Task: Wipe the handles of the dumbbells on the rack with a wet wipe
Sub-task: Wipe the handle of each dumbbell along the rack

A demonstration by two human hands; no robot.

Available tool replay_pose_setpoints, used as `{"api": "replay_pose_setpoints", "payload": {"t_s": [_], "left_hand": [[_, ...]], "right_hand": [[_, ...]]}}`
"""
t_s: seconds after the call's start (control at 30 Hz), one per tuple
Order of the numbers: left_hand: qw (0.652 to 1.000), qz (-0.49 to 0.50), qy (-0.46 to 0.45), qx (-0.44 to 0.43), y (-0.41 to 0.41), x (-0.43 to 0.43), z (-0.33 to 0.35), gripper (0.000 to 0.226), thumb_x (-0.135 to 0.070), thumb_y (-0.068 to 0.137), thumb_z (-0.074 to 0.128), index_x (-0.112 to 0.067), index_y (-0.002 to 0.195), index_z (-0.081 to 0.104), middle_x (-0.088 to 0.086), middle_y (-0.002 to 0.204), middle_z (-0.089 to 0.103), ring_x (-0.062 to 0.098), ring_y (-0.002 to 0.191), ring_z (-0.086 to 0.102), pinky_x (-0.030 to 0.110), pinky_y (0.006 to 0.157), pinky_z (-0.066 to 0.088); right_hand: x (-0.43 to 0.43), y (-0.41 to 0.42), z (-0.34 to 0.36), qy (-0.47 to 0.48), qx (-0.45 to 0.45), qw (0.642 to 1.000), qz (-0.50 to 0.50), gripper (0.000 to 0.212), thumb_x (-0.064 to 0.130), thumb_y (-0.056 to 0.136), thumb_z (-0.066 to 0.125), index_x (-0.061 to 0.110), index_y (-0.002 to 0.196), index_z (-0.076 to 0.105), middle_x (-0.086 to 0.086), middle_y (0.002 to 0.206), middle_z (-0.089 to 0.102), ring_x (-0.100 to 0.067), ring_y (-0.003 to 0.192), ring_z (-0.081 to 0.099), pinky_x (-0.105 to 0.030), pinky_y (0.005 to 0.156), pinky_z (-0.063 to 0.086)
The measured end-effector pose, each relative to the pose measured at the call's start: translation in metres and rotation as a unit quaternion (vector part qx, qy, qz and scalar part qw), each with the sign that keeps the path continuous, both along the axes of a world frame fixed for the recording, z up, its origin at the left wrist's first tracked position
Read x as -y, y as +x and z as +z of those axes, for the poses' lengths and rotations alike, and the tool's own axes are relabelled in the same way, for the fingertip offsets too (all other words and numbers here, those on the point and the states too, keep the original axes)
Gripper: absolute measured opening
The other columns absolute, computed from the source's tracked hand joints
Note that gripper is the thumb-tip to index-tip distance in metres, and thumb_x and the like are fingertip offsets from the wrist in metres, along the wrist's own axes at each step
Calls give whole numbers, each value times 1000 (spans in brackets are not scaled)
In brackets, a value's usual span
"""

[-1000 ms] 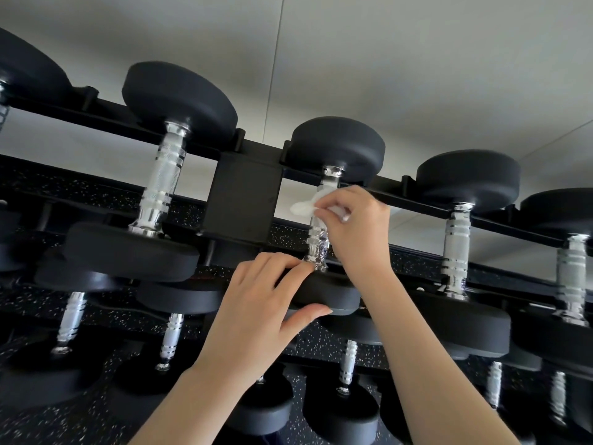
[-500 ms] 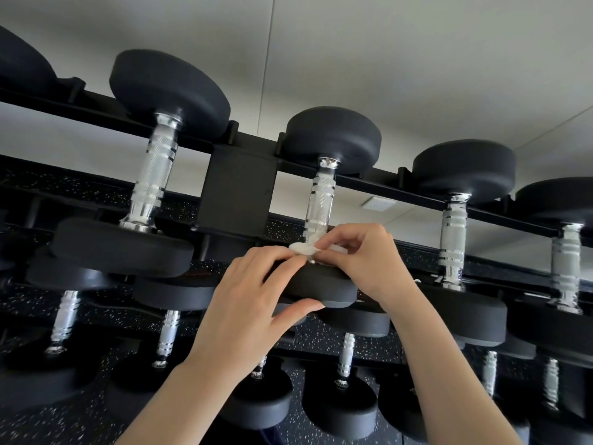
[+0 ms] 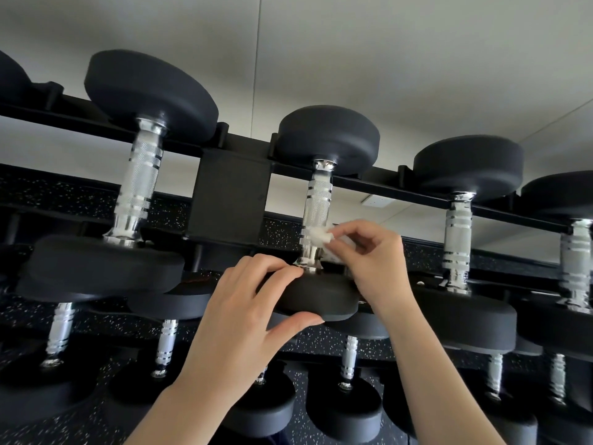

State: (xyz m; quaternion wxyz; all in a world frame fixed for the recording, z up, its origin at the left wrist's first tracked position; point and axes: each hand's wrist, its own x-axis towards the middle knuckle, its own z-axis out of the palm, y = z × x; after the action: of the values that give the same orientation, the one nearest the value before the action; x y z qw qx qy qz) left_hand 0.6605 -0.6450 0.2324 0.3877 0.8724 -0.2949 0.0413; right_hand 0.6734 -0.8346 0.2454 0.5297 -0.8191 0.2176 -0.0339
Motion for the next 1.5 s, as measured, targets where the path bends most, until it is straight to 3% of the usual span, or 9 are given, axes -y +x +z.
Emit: {"api": "replay_pose_setpoints", "payload": {"t_s": [0.13,0.3,0.4,0.53,0.7,0.9,1.1,1.27,1.5], "left_hand": [[1000,-2,0,-10,0,-1,-1,49,-59,91,47,-17,113,58,-4,107,53,16,94,52,34,84,41],[1000,-4,4,-11,0,-1,-1,48,-59,90,49,-18,114,58,-7,108,50,15,95,52,33,85,40],[1000,-6,9,-13,0,-2,-1,48,-61,91,47,-20,115,56,-8,108,51,14,95,52,33,84,41],[1000,-10,15,0,0,-2,-2,48,-60,92,46,-20,116,55,-8,110,50,14,97,52,31,86,39],[1000,-14,19,7,0,-2,-2,47,-59,93,45,-20,117,54,-8,111,49,13,98,51,32,85,40],[1000,-12,21,16,0,-2,-3,47,-57,90,49,-19,118,53,-7,112,48,13,99,50,32,85,39],[1000,-5,14,17,-2,-1,-4,47,-55,88,52,-19,118,54,-6,113,49,13,102,50,35,85,41],[1000,-6,12,9,-3,-1,-4,47,-56,90,50,-19,119,53,-6,113,48,13,104,50,36,86,40],[1000,-5,15,0,-3,-2,-5,48,-58,90,49,-20,119,53,-7,113,49,14,102,51,36,87,41]], "right_hand": [[0,21,0,0,42,998,-42,12,8,78,73,19,80,70,2,86,71,-31,82,62,-40,76,54],[1,43,1,13,77,994,-74,20,8,80,69,28,79,66,5,87,69,-12,89,63,-20,77,50],[1,52,0,6,97,991,-92,17,10,82,67,26,81,66,8,82,68,-8,81,62,-22,75,50],[0,50,-6,29,94,991,-93,16,11,86,64,27,82,65,4,83,69,-14,72,63,-39,74,56],[1,41,-15,87,62,989,-104,17,9,87,63,26,81,61,-2,89,71,-21,77,69,-46,75,58],[3,58,-15,150,73,982,-92,12,3,91,55,14,95,58,-3,88,71,-10,73,63,-32,75,55],[5,61,-24,303,73,949,-55,16,-3,94,46,11,99,52,-4,83,68,-17,78,64,-29,70,54],[8,55,-29,327,52,944,-10,14,-2,94,46,4,107,46,-30,110,62,-42,104,61,-48,87,52],[5,46,-34,297,28,954,-7,17,-7,90,52,3,102,45,-28,102,65,-42,97,64,-57,85,51]]}}
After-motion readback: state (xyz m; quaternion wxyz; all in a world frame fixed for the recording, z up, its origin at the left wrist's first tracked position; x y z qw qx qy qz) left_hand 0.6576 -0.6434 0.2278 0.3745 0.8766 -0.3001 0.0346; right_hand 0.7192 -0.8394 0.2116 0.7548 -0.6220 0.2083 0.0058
